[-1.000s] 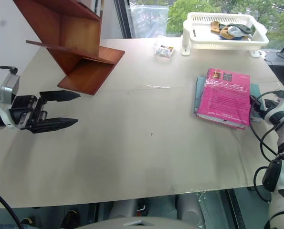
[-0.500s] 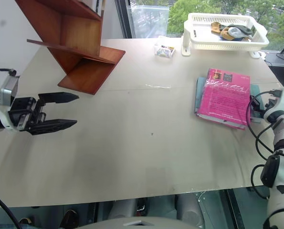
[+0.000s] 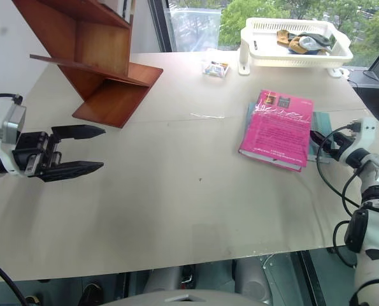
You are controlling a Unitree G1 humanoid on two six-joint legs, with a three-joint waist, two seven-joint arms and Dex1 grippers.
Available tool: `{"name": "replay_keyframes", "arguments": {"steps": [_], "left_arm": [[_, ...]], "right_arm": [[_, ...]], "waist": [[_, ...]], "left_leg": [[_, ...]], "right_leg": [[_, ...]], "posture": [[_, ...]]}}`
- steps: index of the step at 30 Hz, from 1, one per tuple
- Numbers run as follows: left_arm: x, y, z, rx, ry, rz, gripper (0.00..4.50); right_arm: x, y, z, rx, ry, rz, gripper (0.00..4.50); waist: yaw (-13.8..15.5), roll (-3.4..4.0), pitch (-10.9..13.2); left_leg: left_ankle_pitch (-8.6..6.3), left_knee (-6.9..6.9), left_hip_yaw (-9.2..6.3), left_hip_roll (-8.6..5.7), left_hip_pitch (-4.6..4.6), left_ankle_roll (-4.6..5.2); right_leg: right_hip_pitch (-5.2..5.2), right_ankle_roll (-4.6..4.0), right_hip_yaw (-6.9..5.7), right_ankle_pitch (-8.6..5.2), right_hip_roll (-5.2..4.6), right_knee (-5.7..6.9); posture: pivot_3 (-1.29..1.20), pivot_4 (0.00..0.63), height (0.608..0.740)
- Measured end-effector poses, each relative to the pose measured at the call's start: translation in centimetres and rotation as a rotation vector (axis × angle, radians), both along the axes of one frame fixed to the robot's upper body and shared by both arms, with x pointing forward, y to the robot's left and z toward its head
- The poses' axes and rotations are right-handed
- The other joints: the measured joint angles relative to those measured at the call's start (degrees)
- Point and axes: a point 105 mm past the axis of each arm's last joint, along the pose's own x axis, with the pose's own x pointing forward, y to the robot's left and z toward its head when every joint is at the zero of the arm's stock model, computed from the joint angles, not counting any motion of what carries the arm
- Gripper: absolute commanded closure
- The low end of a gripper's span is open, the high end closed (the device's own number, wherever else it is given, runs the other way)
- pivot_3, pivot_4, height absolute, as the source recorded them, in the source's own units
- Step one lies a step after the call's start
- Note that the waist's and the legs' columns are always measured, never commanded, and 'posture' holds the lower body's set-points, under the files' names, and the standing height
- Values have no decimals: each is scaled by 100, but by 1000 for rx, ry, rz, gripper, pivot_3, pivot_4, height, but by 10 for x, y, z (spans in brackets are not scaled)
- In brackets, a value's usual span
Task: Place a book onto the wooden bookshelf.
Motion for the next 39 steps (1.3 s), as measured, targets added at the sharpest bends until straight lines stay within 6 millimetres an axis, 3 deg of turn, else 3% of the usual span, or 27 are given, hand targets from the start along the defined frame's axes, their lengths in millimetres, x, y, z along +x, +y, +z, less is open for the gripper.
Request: {"name": "replay_keyframes", "arguments": {"steps": [7,12,18,22,32,39], "left_arm": [[0,0,-2,1,6,2,0],[-2,0,-6,5,21,1,0],[-3,0,-7,9,26,0,0],[-3,0,-7,9,25,0,0],[-2,-1,-8,9,23,-4,0],[-2,-2,-10,-4,24,-7,0]], "right_arm": [[-2,18,-8,-30,4,97,65],[-7,57,-17,-13,-39,202,65],[-33,117,-23,50,-56,290,65],[-45,140,-23,50,-29,314,65],[-66,151,-18,-7,85,316,65],[-84,169,-19,-6,136,336,65]], "waist": [[-15,-51,-31],[-46,-108,-67],[-45,-103,-68],[-33,-98,-65],[124,-89,-60],[125,-85,-57]], "left_leg": [[-1,0,-7,4,15,-1],[-20,-2,-31,61,49,-20],[-44,-2,-49,108,92,-41],[-49,-2,-48,113,90,-51],[-50,-14,-38,109,71,-50],[-50,-17,-24,105,55,-49]], "right_leg": [[14,0,-1,0,0,0],[44,-6,1,2,28,-1],[79,-40,-4,-2,73,-1],[75,-48,-4,-2,75,-1],[42,-63,1,-10,73,-3],[14,-63,12,-10,76,1]], "posture": [[0,150,740],[0,150,740],[0,150,740],[0,150,740],[0,150,740],[0,150,740]]}}
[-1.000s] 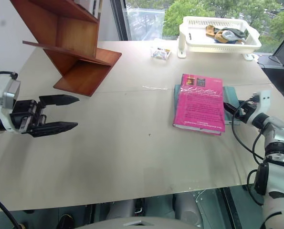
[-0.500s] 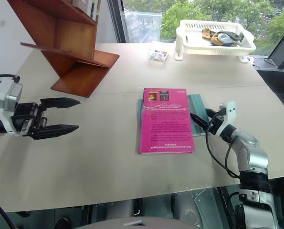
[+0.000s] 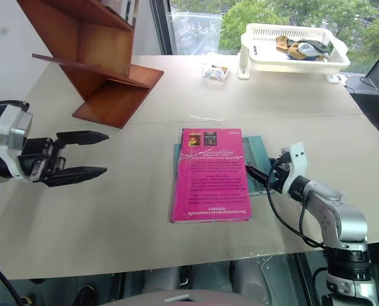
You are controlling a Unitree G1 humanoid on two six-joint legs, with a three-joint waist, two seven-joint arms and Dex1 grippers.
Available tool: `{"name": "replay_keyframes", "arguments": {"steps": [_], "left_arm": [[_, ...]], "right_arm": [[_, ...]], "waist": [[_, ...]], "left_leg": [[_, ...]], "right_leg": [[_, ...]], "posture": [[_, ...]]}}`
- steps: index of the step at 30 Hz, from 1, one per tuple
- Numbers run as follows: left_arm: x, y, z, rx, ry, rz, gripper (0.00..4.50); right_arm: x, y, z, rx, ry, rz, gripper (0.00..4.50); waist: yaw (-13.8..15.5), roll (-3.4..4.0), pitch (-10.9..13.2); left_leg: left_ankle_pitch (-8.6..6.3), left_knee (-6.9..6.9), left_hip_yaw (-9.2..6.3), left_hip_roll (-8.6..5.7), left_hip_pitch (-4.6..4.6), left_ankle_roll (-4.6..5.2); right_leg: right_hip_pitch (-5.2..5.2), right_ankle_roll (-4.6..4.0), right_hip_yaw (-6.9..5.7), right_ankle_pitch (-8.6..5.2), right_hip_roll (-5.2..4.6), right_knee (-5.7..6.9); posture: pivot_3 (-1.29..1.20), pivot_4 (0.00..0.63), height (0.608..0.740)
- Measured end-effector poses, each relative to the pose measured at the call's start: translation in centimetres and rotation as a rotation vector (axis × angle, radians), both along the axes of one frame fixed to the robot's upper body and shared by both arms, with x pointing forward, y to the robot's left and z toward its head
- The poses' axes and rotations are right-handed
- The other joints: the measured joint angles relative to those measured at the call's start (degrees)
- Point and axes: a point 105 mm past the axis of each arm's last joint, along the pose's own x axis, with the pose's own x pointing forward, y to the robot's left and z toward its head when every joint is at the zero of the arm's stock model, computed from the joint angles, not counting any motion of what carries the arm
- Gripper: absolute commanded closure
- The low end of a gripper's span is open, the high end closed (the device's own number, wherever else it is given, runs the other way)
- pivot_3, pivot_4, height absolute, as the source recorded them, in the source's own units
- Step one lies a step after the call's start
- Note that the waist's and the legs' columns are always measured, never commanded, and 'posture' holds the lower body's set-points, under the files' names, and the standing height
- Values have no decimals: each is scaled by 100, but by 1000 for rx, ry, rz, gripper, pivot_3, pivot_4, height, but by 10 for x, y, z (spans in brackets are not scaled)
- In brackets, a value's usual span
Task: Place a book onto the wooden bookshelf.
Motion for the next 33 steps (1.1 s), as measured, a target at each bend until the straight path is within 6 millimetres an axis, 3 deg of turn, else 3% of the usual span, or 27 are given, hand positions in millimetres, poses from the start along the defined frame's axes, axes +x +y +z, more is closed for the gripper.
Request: {"name": "replay_keyframes", "arguments": {"steps": [7,13,16,19,24,27,33], "left_arm": [[0,0,-1,-5,1,-1,0],[0,0,-1,-5,2,0,0],[1,-1,-1,-5,0,-1,0],[1,-1,0,-6,-1,-1,0],[2,1,-2,-7,7,8,0],[3,1,-1,-4,5,9,0],[4,1,-1,2,3,11,0]], "right_arm": [[8,-3,6,-33,-30,-102,65],[20,-36,25,-80,-122,-216,65],[20,-43,35,-103,-184,-190,65],[9,-46,47,-179,-281,-52,65],[-15,-34,49,-281,-337,254,65],[-20,-29,44,-323,-326,362,65],[-34,-3,27,-319,-269,575,65]], "waist": [[-9,19,13],[57,52,32],[90,58,36],[120,66,41],[121,66,41],[125,64,41],[126,65,41]], "left_leg": [[0,1,9,-8,-2,0],[4,14,12,-16,-87,-1],[6,14,33,-15,-91,-5],[3,14,52,-16,-90,1],[2,21,59,-14,-79,2],[2,28,58,-14,-76,2],[3,31,58,-14,-77,1]], "right_leg": [[-7,1,7,1,-1,1],[-86,3,14,2,2,20],[-100,5,26,1,8,23],[-100,6,29,0,9,23],[-96,6,32,0,11,38],[-96,6,33,0,12,48],[-98,5,36,-1,12,51]], "posture": [[0,150,740],[0,150,740],[0,150,740],[0,150,740],[0,150,740],[0,150,740],[0,150,740]]}}
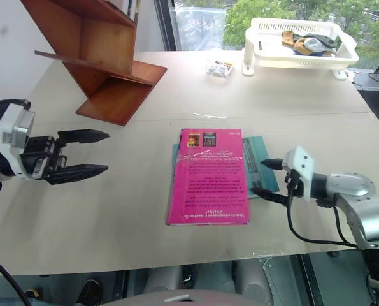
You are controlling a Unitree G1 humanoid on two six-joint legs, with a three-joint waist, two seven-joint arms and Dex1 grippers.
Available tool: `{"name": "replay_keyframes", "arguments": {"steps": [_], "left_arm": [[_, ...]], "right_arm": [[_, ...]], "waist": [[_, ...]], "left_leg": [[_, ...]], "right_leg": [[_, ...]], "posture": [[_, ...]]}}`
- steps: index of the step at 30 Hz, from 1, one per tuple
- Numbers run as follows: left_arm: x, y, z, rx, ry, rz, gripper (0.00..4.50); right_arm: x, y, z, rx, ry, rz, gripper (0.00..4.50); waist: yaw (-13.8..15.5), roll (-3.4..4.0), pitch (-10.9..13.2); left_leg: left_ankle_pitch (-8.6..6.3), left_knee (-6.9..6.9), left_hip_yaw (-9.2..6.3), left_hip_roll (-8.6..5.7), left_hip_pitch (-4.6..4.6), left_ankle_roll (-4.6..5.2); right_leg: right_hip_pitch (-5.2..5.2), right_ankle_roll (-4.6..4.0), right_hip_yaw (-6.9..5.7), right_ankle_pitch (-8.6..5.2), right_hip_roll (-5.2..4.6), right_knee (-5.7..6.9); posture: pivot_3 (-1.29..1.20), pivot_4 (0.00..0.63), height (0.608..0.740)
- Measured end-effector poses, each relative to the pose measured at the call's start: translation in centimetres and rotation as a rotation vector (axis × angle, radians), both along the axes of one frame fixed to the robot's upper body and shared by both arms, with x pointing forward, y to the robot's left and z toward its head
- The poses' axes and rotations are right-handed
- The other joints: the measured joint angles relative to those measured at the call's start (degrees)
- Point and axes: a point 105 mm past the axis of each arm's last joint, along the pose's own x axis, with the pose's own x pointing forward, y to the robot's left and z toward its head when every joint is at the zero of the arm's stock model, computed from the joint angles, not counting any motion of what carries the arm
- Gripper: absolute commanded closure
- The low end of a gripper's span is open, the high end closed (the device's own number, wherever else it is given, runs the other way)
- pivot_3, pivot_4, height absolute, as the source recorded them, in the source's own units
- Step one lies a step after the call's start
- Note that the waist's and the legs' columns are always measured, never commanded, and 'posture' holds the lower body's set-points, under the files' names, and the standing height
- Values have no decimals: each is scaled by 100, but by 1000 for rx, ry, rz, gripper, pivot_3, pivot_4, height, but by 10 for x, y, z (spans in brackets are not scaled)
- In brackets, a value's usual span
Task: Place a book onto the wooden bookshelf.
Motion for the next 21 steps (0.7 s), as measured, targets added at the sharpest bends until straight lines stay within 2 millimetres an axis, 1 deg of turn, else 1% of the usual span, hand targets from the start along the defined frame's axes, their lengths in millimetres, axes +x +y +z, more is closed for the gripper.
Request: {"name": "replay_keyframes", "arguments": {"steps": [2,7,10,13,17,19,21], "left_arm": [[-2,1,-3,1,13,6,0],[-4,3,-10,-2,35,22,0],[-5,2,-12,-3,36,27,0],[-5,2,-14,-11,42,34,0],[-3,1,-17,-30,51,43,0],[-3,-3,-20,-57,72,37,0],[-3,-9,-27,-81,122,30,0]], "right_arm": [[0,9,0,1,-2,30,65],[6,30,1,21,-24,59,65],[11,41,7,48,-47,71,65],[17,43,9,41,-62,64,65],[20,45,4,32,-48,58,65],[19,45,2,26,-44,60,65],[18,39,1,6,-45,58,65]], "waist": [[-6,0,0],[3,-1,0],[13,-1,0],[15,-1,0],[15,-1,0],[14,-1,0],[23,-1,0]], "left_leg": [[0,0,0,1,1,-1],[1,5,0,1,1,-1],[1,7,1,1,0,-3],[2,8,2,1,0,-3],[2,8,2,1,0,-4],[2,10,4,1,0,-4],[2,13,3,0,0,-3]], "right_leg": [[0,0,0,0,0,1],[-1,0,-1,0,1,7],[0,0,-1,0,0,9],[0,-1,-1,0,0,9],[-1,-1,-1,0,1,15],[-1,-1,0,0,0,16],[0,-1,0,0,0,16]], "posture": [[0,150,740],[0,150,740],[0,150,740],[0,150,740],[0,150,740],[0,150,740],[0,150,740]]}}
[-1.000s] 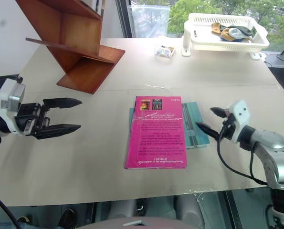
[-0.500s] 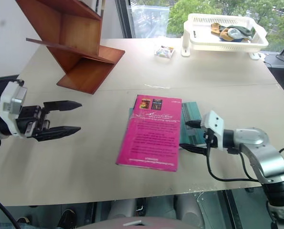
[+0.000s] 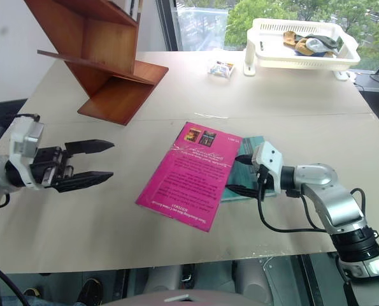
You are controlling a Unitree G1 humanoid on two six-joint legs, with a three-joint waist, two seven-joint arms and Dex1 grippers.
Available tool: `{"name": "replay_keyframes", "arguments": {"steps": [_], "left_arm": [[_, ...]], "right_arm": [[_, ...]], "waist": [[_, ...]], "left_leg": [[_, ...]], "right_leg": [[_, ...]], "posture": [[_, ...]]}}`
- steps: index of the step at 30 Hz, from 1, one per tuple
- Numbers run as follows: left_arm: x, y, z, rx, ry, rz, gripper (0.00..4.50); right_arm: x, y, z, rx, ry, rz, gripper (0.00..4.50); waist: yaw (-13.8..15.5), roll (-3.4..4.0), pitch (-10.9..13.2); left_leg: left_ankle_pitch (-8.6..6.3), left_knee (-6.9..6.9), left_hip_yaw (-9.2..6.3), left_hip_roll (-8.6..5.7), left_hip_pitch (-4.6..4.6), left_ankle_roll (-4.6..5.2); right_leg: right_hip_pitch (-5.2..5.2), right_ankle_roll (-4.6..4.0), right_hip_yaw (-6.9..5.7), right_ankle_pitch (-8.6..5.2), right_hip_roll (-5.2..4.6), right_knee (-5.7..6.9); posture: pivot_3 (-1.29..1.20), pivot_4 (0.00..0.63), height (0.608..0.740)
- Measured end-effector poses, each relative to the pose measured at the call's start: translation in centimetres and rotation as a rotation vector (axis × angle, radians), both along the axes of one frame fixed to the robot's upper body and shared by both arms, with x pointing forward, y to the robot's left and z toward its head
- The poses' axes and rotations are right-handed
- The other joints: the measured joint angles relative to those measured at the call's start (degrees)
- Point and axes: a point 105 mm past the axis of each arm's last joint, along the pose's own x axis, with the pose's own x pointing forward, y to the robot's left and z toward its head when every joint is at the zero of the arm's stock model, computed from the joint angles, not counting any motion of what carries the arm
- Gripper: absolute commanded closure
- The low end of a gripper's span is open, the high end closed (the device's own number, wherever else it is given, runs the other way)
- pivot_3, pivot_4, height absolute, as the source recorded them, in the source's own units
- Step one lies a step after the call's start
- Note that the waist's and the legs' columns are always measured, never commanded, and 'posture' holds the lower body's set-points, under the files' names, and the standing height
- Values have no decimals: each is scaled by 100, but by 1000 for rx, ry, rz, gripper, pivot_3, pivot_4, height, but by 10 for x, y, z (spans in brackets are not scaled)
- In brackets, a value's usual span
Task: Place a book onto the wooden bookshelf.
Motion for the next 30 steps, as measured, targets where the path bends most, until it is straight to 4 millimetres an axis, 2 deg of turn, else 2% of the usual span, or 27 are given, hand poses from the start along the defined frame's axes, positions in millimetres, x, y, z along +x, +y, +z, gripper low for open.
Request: {"name": "replay_keyframes", "arguments": {"steps": [4,6,9,11,14,21,27,30], "left_arm": [[10,-13,-20,-57,137,19,0],[12,-16,-22,-62,169,16,0],[27,-22,-26,-102,315,8,0],[35,-23,-29,-144,387,10,0],[48,-30,-36,-214,580,-30,0],[61,-38,-56,-204,835,-78,0],[67,-54,-66,-173,875,-116,0],[68,-65,-66,-177,888,-154,0]], "right_arm": [[-9,-32,-1,-21,18,-55,65],[-13,-36,3,-14,17,-57,65],[-39,-58,8,-1,55,-62,65],[-46,-64,18,41,63,-77,65],[-68,-65,46,96,54,-54,65],[-104,-59,68,171,-11,-55,65],[-116,-59,76,219,-63,-92,65],[-119,-62,98,272,-132,-107,65]], "waist": [[50,-4,1],[41,-4,1],[93,0,2],[94,1,3],[122,-1,3],[129,-12,2],[135,-18,4],[125,-20,4]], "left_leg": [[-1,11,-4,0,-2,2],[-1,15,-4,1,0,2],[-2,22,-11,0,1,4],[-2,31,-10,2,0,4],[-3,44,-22,6,-1,5],[-4,55,-34,8,-11,6],[-4,61,-62,8,-18,7],[-4,66,-70,7,-19,7]], "right_leg": [[1,0,-1,0,3,8],[1,0,-1,0,4,14],[6,1,-3,-1,10,19],[7,2,0,0,13,22],[12,2,-2,0,23,26],[13,2,-3,0,27,22],[13,2,-7,0,27,23],[15,1,-7,0,27,23]], "posture": [[0,150,740],[0,150,740],[0,150,740],[0,150,740],[0,150,740],[0,150,740],[0,150,740],[0,150,740]]}}
